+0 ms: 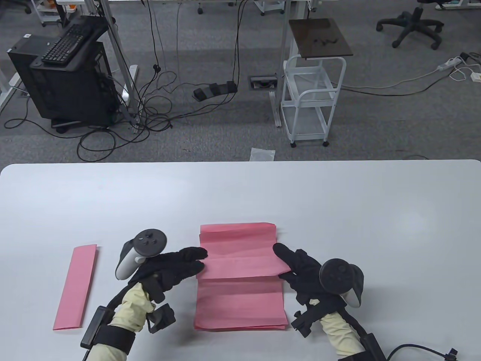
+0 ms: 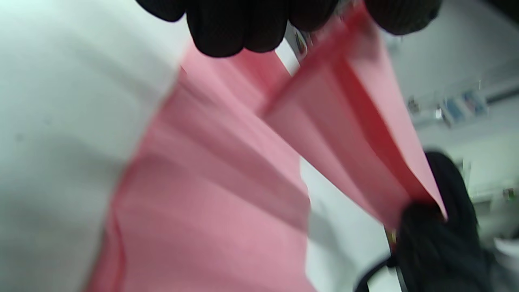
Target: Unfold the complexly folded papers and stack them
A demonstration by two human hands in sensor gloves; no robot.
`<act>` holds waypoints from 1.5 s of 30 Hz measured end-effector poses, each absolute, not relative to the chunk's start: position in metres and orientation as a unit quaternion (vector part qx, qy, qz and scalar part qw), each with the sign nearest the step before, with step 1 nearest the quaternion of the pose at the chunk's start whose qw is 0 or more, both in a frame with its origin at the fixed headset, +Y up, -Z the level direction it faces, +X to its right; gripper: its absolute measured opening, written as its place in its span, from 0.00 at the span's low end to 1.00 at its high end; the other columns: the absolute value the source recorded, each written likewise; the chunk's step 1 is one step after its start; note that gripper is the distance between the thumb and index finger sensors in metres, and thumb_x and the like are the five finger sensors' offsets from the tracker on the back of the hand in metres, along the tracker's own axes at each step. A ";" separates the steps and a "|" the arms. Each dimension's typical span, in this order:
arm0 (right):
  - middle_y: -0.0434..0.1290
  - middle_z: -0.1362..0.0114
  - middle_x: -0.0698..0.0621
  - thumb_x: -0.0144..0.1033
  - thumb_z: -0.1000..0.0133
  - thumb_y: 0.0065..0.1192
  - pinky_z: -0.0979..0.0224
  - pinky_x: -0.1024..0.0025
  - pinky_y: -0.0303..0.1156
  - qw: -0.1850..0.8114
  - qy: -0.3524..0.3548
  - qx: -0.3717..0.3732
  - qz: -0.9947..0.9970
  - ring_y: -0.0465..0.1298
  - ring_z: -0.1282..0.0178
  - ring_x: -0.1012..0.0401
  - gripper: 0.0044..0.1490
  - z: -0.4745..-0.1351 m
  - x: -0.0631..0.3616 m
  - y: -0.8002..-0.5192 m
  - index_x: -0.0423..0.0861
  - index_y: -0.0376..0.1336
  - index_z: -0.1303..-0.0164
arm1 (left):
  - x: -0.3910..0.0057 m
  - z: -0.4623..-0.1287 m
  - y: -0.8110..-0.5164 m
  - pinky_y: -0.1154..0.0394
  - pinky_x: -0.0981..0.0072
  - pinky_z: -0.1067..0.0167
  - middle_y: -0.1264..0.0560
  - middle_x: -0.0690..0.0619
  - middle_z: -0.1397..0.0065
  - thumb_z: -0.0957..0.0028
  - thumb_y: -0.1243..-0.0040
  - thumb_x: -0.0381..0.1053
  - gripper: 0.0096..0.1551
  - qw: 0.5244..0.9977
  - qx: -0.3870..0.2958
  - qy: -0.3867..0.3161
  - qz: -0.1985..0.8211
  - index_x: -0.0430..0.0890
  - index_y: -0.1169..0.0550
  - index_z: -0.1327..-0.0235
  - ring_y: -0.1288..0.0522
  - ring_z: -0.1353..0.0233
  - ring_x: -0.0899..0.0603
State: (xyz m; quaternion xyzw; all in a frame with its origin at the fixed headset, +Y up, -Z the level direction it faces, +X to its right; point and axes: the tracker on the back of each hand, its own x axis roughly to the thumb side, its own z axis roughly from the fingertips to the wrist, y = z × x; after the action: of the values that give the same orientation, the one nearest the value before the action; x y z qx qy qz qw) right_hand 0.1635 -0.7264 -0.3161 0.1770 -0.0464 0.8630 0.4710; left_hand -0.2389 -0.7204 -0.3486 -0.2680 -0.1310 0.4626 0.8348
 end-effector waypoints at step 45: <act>0.77 0.50 0.47 0.48 0.44 0.57 0.21 0.38 0.48 0.679 0.035 0.172 0.713 0.74 0.42 0.45 0.27 -0.342 0.135 -0.721 0.41 0.72 0.48 | -0.207 -0.288 -0.759 0.38 0.46 0.23 0.25 0.47 0.27 0.37 0.51 0.51 0.27 0.688 -0.222 0.029 0.690 0.42 0.37 0.28 0.22 0.29 0.38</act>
State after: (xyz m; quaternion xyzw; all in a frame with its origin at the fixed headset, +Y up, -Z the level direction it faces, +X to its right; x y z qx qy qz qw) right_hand 0.1348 -0.7210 -0.3415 0.1721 0.0345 0.7126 0.6793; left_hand -0.2073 -0.7594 -0.2881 -0.2222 0.0287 0.6901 0.6881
